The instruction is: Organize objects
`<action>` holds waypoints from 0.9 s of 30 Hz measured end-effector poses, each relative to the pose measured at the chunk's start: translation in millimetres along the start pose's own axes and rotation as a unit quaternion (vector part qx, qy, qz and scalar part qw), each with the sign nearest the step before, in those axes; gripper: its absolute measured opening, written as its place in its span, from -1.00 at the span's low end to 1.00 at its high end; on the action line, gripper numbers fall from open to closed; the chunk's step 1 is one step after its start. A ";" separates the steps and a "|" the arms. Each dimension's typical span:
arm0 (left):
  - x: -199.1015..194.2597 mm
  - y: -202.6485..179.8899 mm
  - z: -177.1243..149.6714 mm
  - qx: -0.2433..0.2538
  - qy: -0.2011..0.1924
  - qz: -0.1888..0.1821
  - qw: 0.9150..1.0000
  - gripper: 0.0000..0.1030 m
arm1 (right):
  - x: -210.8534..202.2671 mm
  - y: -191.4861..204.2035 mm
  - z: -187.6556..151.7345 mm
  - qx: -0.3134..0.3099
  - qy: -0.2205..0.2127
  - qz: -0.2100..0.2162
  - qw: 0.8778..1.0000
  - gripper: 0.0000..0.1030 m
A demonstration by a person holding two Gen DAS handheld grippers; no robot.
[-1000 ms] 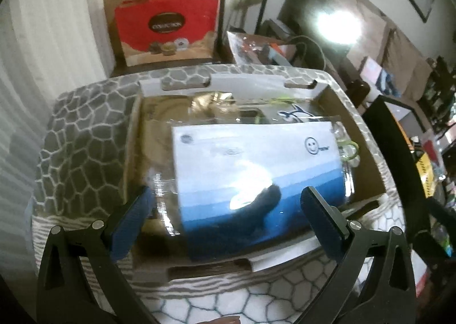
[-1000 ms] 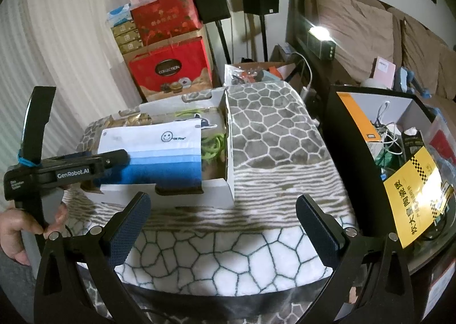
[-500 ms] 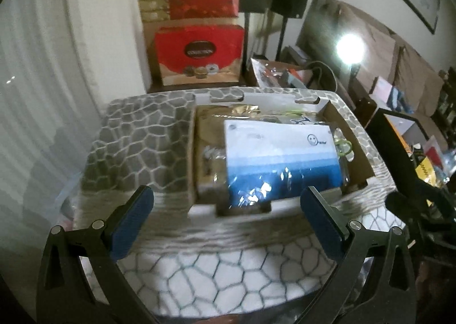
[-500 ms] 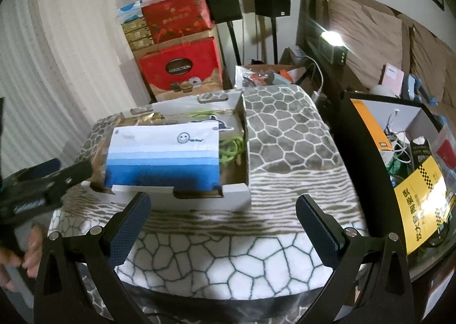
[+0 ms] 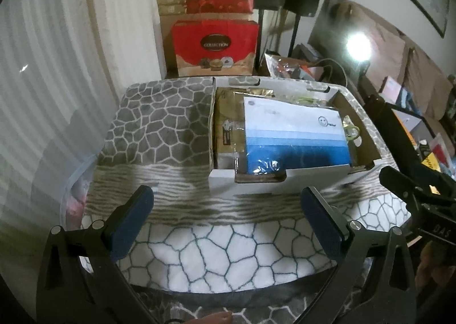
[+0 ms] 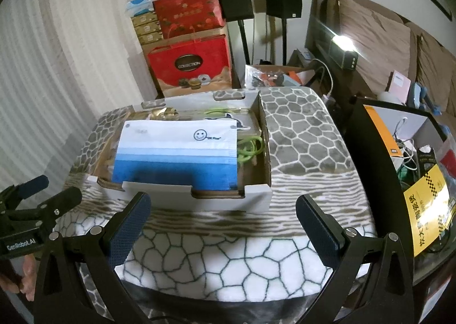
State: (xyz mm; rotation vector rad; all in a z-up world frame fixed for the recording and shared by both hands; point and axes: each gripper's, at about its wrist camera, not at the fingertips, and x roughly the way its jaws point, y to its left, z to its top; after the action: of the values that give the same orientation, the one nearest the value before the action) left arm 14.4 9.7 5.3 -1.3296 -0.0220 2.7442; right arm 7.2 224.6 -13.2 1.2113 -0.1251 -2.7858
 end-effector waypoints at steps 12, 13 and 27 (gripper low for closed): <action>-2.2 1.3 -1.7 -0.001 -0.005 0.004 1.000 1.00 | 3.9 3.9 -1.5 -0.007 0.001 -0.005 1.000 0.99; -2.5 1.4 -1.8 -0.003 -0.005 0.005 1.000 1.00 | 2.8 3.5 -1.5 -0.008 0.001 -0.006 1.000 0.99; -3.1 3.3 -1.0 -0.006 -0.009 0.010 1.000 1.00 | 2.4 5.0 -1.7 -0.013 0.001 -0.007 1.000 0.99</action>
State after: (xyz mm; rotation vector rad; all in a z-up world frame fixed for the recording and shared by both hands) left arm 16.8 6.1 7.0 -1.3144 -0.0272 2.7782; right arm 7.1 219.3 -15.5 1.2143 -0.0817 -2.7891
